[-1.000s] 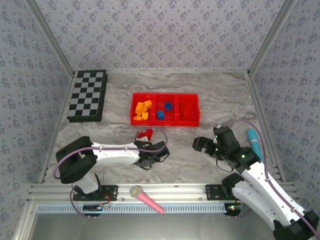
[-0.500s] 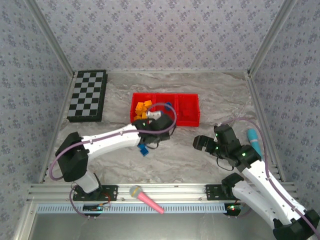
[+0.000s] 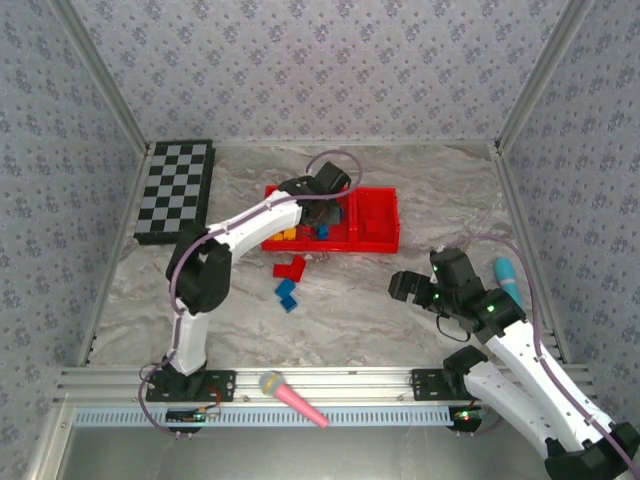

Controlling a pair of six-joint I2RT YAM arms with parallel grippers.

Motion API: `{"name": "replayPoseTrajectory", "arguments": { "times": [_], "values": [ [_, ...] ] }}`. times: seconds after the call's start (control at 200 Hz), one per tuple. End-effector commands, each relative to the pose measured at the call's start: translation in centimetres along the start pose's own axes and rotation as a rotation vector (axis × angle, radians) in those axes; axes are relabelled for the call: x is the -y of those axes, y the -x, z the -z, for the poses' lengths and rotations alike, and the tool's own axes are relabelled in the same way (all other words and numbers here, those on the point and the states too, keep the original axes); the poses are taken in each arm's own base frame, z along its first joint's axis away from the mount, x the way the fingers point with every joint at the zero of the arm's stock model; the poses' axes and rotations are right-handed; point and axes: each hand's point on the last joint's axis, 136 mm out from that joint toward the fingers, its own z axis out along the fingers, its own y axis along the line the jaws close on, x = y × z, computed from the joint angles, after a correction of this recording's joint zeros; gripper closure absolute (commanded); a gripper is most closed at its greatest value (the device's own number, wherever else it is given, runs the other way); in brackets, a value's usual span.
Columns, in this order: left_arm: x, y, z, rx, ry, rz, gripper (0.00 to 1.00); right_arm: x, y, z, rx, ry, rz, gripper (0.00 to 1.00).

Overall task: Sort the legos into containers by color
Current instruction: Place the lego in the container, then pick up the lego from the middle-left of the table.

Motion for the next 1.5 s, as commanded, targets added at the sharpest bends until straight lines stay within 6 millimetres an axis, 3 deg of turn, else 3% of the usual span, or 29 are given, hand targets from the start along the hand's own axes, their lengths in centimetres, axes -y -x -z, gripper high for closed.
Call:
{"name": "replayPoseTrajectory", "arguments": {
  "times": [0.0, 0.185, 0.38, 0.54, 0.695, 0.83, 0.935, 1.094, 1.289, 1.494],
  "values": [
    [0.2, 1.1, -0.9, -0.026, -0.012, -0.058, 0.8, 0.3, 0.7, 1.1, 0.024, -0.024, 0.023, 0.0],
    [0.6, 3.7, -1.4, 0.034, -0.017, -0.086, 0.64, 0.5, 0.6, 1.1, 0.019, -0.033, 0.025, 0.0],
    [1.5, 4.8, -0.9, 0.064, -0.057, -0.117, 0.4, 0.6, 0.5, 1.2, 0.016, -0.035, 0.025, 0.0],
    [1.6, 5.0, 1.0, 0.091, -0.097, -0.144, 0.17, 0.7, 0.5, 1.3, 0.018, -0.037, 0.023, 0.0],
    [0.0, 4.0, 3.8, 0.096, -0.087, -0.169, 0.09, 0.7, 0.5, 1.4, 0.02, -0.034, 0.02, 0.0],
    [-2.0, 1.3, 6.4, 0.101, -0.095, -0.13, 0.0, 0.7, 0.5, 1.2, 0.024, -0.031, 0.014, 0.0],
    [-4.0, -2.4, 7.4, 0.066, -0.083, -0.087, 0.0, 0.6, 0.7, 0.9, 0.028, -0.028, 0.008, 0.0],
    [-6.4, -8.2, 8.0, 0.028, -0.042, -0.039, 0.0, 0.2, 1.0, 0.5, 0.03, -0.018, 0.007, 0.0],
    [-7.5, -13.6, 8.8, 0.0, 0.009, -0.018, 0.0, -0.6, 0.9, -0.1, 0.02, 0.016, -0.002, 0.0],
    [-10.4, -18.3, 8.1, -0.039, 0.108, 0.237, 0.0, -1.0, 0.3, -0.8, 0.003, 0.027, -0.001, 0.01]
  ]
}}
